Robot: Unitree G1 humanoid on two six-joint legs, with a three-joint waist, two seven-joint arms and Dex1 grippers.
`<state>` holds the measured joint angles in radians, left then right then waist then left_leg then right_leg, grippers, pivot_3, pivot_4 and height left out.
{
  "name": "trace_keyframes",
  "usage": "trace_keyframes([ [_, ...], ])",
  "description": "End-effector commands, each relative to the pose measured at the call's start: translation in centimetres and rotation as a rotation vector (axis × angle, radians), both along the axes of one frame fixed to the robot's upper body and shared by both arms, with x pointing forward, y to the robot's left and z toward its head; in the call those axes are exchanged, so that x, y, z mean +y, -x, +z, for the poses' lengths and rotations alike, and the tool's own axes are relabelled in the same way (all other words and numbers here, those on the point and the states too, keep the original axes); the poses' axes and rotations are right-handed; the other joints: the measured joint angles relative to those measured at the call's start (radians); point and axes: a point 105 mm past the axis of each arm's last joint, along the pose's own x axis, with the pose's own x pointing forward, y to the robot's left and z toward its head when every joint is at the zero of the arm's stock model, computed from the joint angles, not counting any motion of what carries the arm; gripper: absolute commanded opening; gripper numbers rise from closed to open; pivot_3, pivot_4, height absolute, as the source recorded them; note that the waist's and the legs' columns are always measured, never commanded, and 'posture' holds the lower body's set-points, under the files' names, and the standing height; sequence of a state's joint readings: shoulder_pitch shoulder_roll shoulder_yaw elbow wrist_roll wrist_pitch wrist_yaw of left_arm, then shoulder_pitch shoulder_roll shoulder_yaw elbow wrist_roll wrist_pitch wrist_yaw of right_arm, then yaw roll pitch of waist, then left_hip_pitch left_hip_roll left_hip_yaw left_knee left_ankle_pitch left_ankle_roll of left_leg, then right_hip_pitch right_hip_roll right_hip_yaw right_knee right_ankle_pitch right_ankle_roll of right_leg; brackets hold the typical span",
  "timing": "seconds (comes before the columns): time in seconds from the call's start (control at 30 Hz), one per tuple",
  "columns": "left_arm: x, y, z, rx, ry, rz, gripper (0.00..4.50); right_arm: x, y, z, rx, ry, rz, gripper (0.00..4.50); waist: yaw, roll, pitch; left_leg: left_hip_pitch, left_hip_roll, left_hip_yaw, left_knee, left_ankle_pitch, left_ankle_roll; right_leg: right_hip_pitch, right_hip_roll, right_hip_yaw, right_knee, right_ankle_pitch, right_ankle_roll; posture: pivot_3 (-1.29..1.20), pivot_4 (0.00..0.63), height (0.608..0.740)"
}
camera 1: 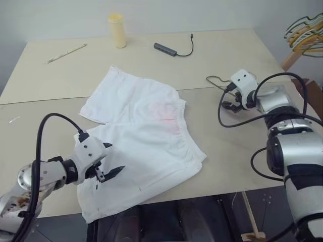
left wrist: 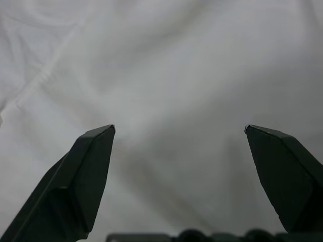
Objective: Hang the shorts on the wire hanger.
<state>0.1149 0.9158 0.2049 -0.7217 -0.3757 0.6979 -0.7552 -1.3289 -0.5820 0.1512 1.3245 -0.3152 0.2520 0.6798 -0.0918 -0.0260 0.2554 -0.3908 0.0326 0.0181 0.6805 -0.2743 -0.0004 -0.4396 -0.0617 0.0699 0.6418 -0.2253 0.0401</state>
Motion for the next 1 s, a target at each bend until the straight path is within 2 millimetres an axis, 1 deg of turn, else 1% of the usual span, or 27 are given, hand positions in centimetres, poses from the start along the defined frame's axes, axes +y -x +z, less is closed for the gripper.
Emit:
trace_keyframes([
  [0.03, -0.7, 0.2, 0.5, -0.036, -0.014, -0.034, 4.49, -1.3, 0.4, 0.7, 0.017, 0.033, -0.024, 4.46, 0.0, 0.0, 0.0, 0.0, 0.0, 0.0, 0.0, 0.0, 0.0, 0.0, 0.0, 0.0, 0.0, 0.0, 0.0, -0.03, 0.251, 0.74],
  [0.13, -0.9, 0.5, 0.7, -0.03, -0.01, -0.042, 4.49, -1.2, 0.6, 1.3, 0.037, -0.011, -0.02, 4.46, -0.001, 0.0, 0.0, 0.0, 0.0, -0.001, 0.0, 0.0, 0.0, 0.0, 0.0, 0.0, 0.0, 0.0, 0.0, -0.03, 0.256, 0.74],
  [0.2, -1.1, 1.0, 0.8, -0.023, 0.003, -0.045, 4.49, -1.4, 1.2, 2.0, 0.091, 0.036, 0.047, 4.46, -0.001, 0.0, 0.0, 0.0, 0.0, -0.001, 0.0, 0.0, 0.0, 0.0, 0.0, 0.0, 0.0, 0.0, 0.0, -0.04, 0.263, 0.74],
  [0.23, -1.1, 1.1, 0.8, -0.021, 0.008, -0.044, 4.49, -1.8, 1.4, 2.6, 0.101, 0.068, 0.059, 4.46, -0.001, 0.0, 0.0, 0.0, 0.0, -0.001, 0.0, 0.0, 0.0, 0.0, 0.0, 0.0, 0.0, 0.0, 0.0, -0.05, 0.274, 0.74],
  [0.27, -1.0, 1.2, 0.9, -0.019, 0.007, -0.041, 4.49, -2.1, 1.6, 3.4, 0.1, 0.122, 0.088, 4.46, -0.002, 0.001, 0.006, -0.001, 0.0, -0.002, 0.0, 0.0, 0.0, 0.0, 0.0, 0.0, 0.0, 0.0, 0.0, -0.07, 0.299, 0.74],
  [0.37, -0.7, 1.3, 0.8, -0.01, 0.005, -0.031, 4.49, -2.2, 2.2, 5.4, 0.108, 0.241, 0.195, 4.46, -0.009, 0.003, 0.034, 0.0, -0.001, -0.001, 0.001, 0.0, 0.0, -0.001, -0.001, 0.002, -0.002, 0.0, 0.0, -0.11, 0.352, 0.74],
  [0.4, -0.7, 1.3, 0.6, -0.004, 0.008, -0.028, 4.49, -2.5, 2.5, 5.9, 0.122, 0.282, 0.222, 4.46, -0.011, 0.003, 0.047, 0.001, -0.001, -0.001, 0.001, 0.0, 0.0, -0.001, -0.001, 0.002, -0.001, 0.0, 0.0, -0.11, 0.374, 0.74],
  [0.47, -0.7, 1.5, 0.3, 0.005, 0.009, -0.027, 4.49, -3.3, 3.2, 6.7, 0.143, 0.333, 0.252, 4.46, -0.016, 0.003, 0.064, 0.001, 0.0, 0.0, 0.001, 0.0, 0.0, -0.001, 0.0, 0.002, 0.0, 0.0, -0.001, -0.11, 0.375, 0.74],
  [0.53, -0.9, 1.8, 0.2, 0.015, 0.013, -0.033, 4.49, -4.0, 3.8, 7.5, 0.154, 0.353, 0.258, 4.46, -0.019, 0.005, 0.07, 0.0, 0.0, 0.0, 0.001, 0.0, 0.0, -0.003, 0.001, 0.001, 0.001, 0.0, -0.001, -0.1, 0.371, 0.74],
  [0.6, -1.1, 2.2, 0.4, 0.017, 0.015, -0.036, 4.49, -4.8, 4.2, 8.2, 0.15, 0.377, 0.246, 4.46, -0.023, 0.006, 0.071, -0.004, 0.001, -0.001, 0.0, 0.0, 0.0, -0.008, 0.001, 0.002, 0.006, 0.0, -0.002, -0.09, 0.379, 0.74],
  [0.67, -1.1, 2.4, 0.5, 0.02, 0.018, -0.03, 4.49, -5.9, 4.2, 8.7, 0.131, 0.487, 0.231, 4.46, -0.027, 0.007, 0.076, -0.014, 0.001, -0.002, 0.001, 0.0, 0.0, -0.019, 0.0, 0.003, 0.007, 0.001, -0.002, -0.11, 0.396, 0.74],
  [0.7, -1.0, 2.4, 0.6, 0.021, 0.019, -0.028, 4.49, -6.1, 4.2, 8.9, 0.124, 0.52, 0.229, 4.46, -0.029, 0.007, 0.081, -0.015, 0.001, -0.002, 0.001, 0.0, 0.0, -0.02, -0.001, 0.003, 0.007, 0.001, -0.001, -0.11, 0.396, 0.74],
  [0.73, -1.0, 2.5, 0.6, 0.024, 0.018, -0.026, 4.49, -6.1, 4.0, 9.2, 0.101, 0.512, 0.21, 4.46, -0.031, 0.007, 0.085, -0.015, 0.001, -0.001, 0.002, 0.0, 0.0, -0.02, -0.001, 0.003, 0.006, 0.001, -0.001, -0.12, 0.414, 0.74],
  [0.77, -1.1, 2.4, 0.4, 0.027, 0.017, -0.025, 4.49, -6.1, 3.9, 9.3, 0.088, 0.522, 0.204, 4.46, -0.034, 0.006, 0.092, -0.015, 0.001, -0.001, 0.002, 0.0, 0.0, -0.02, -0.001, 0.003, 0.006, 0.001, -0.001, -0.12, 0.414, 0.74],
  [0.83, -1.4, 2.5, 0.2, 0.033, 0.015, -0.03, 4.49, -6.3, 3.8, 9.4, 0.076, 0.485, 0.166, 4.46, -0.035, 0.007, 0.102, -0.014, 0.0, -0.001, 0.002, 0.0, 0.0, -0.019, -0.001, 0.003, 0.006, 0.001, -0.001, -0.13, 0.429, 0.74],
  [0.93, -2.0, 2.8, -0.2, 0.045, 0.012, -0.051, 4.49, -6.4, 3.5, 8.8, 0.079, 0.458, 0.115, 4.46, -0.036, 0.007, 0.112, -0.013, 0.0, -0.001, 0.003, 0.001, -0.001, -0.019, -0.001, 0.003, 0.006, 0.001, -0.001, -0.14, 0.427, 0.74],
  [1.0, -2.2, 2.9, -0.3, 0.047, 0.014, -0.051, 4.49, -5.9, 3.2, 8.9, 0.06, 0.369, 0.071, 4.46, -0.037, 0.008, 0.113, -0.013, 0.0, -0.001, 0.003, 0.001, -0.001, -0.019, 0.0, 0.003, 0.006, 0.001, -0.002, -0.15, 0.422, 0.74],
])
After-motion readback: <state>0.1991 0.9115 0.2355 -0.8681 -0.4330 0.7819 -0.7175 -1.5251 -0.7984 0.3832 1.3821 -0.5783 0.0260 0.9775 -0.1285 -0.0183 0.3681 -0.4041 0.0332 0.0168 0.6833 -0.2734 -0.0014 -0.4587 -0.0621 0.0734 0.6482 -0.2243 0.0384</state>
